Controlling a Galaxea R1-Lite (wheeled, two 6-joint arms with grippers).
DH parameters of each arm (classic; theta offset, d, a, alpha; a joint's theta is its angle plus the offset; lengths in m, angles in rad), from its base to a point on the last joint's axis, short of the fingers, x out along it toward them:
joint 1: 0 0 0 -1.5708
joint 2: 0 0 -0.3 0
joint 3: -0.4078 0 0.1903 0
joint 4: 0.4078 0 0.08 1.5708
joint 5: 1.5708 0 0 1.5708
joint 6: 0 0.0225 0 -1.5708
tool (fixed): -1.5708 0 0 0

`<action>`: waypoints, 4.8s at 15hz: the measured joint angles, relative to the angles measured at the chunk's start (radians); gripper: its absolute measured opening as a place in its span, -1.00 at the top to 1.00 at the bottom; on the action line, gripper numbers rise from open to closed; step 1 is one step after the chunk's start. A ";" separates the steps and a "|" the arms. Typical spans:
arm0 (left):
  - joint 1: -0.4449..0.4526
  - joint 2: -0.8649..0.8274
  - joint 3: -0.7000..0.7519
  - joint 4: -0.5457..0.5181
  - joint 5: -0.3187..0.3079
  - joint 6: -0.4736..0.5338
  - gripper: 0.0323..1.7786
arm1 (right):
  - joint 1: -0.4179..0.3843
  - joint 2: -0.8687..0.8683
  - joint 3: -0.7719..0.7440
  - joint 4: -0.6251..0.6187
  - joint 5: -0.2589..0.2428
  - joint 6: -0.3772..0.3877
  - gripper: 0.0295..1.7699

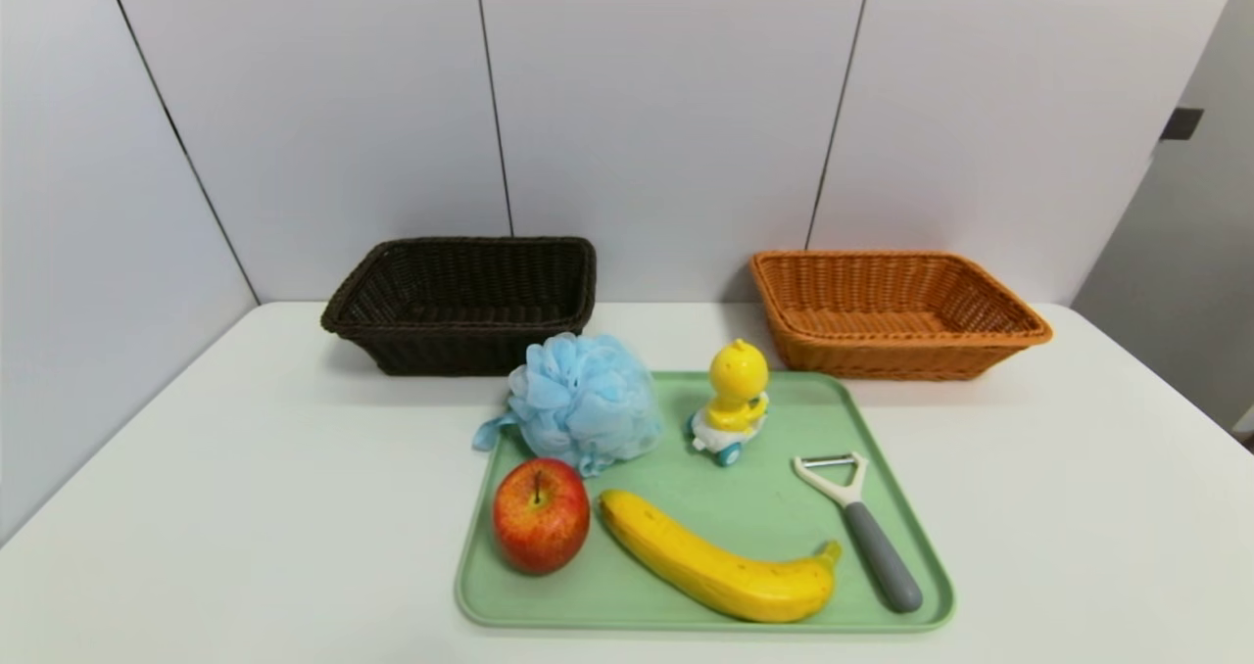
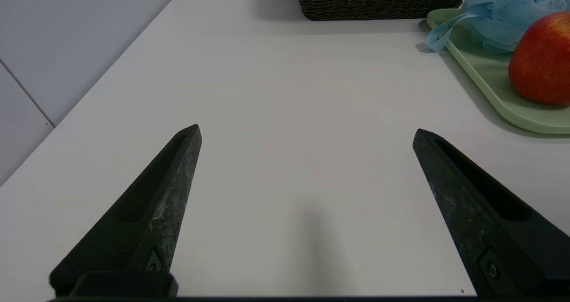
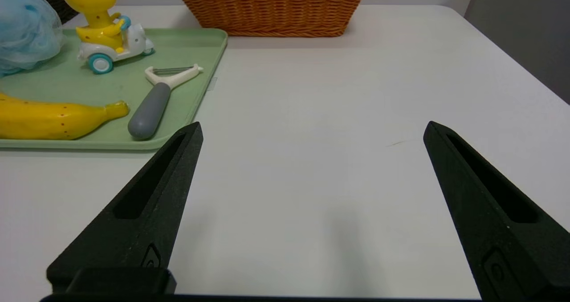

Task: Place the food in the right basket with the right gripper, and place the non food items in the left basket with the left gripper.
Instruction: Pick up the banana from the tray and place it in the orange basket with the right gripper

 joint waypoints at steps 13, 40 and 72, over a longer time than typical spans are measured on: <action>-0.004 0.337 -0.313 0.006 -0.054 -0.040 -0.90 | 0.004 0.139 -0.188 0.003 0.144 -0.083 -0.93; -0.027 1.471 -0.947 -0.389 -0.149 -0.103 -0.90 | 0.417 1.602 -1.554 0.889 0.428 -0.321 -0.93; -0.119 1.325 -0.842 -0.391 -0.150 -0.114 -0.90 | 0.755 2.233 -1.928 1.038 0.218 -0.521 -0.93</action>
